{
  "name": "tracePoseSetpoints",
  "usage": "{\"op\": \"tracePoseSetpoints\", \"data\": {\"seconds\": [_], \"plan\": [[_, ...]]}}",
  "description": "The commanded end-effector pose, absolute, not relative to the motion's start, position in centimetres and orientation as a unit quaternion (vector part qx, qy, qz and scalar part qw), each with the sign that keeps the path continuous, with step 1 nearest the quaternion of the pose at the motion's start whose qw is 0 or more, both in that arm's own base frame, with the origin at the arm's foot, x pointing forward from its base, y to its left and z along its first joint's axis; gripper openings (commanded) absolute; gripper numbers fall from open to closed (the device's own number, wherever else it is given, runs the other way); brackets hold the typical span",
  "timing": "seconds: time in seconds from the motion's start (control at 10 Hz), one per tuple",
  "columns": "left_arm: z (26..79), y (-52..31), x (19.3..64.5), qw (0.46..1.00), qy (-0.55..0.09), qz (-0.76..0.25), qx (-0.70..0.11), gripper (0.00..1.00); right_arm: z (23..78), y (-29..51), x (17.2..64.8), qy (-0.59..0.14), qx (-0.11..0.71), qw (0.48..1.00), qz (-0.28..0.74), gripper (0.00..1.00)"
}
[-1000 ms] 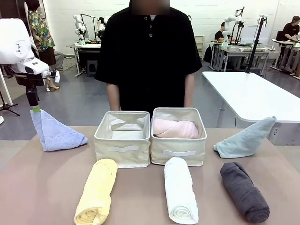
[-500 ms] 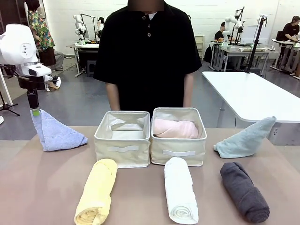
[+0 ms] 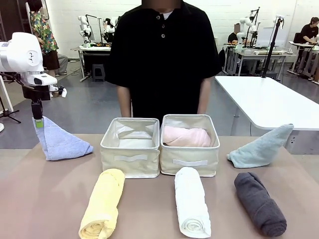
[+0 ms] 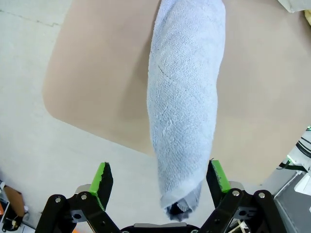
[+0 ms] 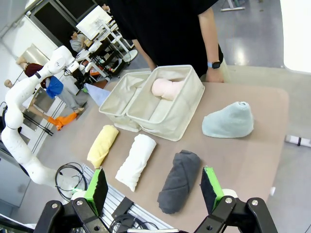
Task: Sort the towels based on their folding style.
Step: Pick up one triangle-folded towel and place it in the left Fabric basket.
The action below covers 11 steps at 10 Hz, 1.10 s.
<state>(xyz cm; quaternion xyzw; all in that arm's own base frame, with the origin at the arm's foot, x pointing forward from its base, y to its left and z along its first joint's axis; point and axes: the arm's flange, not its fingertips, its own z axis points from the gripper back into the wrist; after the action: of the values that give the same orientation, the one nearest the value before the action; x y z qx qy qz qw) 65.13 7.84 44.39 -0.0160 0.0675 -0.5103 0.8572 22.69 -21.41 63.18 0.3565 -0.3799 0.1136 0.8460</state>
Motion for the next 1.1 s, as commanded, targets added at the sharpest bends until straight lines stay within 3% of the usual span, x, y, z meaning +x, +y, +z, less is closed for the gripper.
{"op": "tracePoseSetpoints", "data": {"seconds": [0.0,0.1,0.2,0.3,0.4,0.6,0.7,0.8,1.0], "plan": [[44.54,8.05,66.02,0.859,0.069,-0.507,-0.019,1.0,63.41,-21.27,22.77,-0.385,0.369,0.838,0.113,1.0],[44.52,8.17,65.95,0.86,0.058,-0.506,-0.021,0.9,63.41,-21.27,22.77,-0.385,0.369,0.838,0.113,1.0],[44.62,8.21,65.92,0.86,0.058,-0.507,-0.017,0.41,63.41,-21.27,22.77,-0.385,0.369,0.838,0.113,1.0],[44.65,8.39,66.0,0.86,0.058,-0.507,-0.016,0.31,63.41,-21.27,22.77,-0.385,0.369,0.838,0.113,1.0],[44.64,8.38,66.01,0.86,0.06,-0.506,-0.014,0.0,63.41,-21.27,22.77,-0.385,0.369,0.838,0.113,1.0],[44.5,8.43,66.31,0.863,0.064,-0.501,-0.013,0.0,63.41,-21.27,22.77,-0.385,0.369,0.838,0.113,1.0],[44.51,8.44,66.37,0.863,0.066,-0.5,-0.015,0.07,63.41,-21.27,22.77,-0.385,0.369,0.838,0.113,1.0],[44.7,8.41,66.36,0.864,0.067,-0.498,-0.025,0.0,63.41,-21.27,22.77,-0.385,0.369,0.838,0.113,1.0],[45.39,8.47,66.02,0.866,0.06,-0.496,-0.025,0.0,63.41,-21.27,22.77,-0.385,0.369,0.838,0.113,1.0]]}}
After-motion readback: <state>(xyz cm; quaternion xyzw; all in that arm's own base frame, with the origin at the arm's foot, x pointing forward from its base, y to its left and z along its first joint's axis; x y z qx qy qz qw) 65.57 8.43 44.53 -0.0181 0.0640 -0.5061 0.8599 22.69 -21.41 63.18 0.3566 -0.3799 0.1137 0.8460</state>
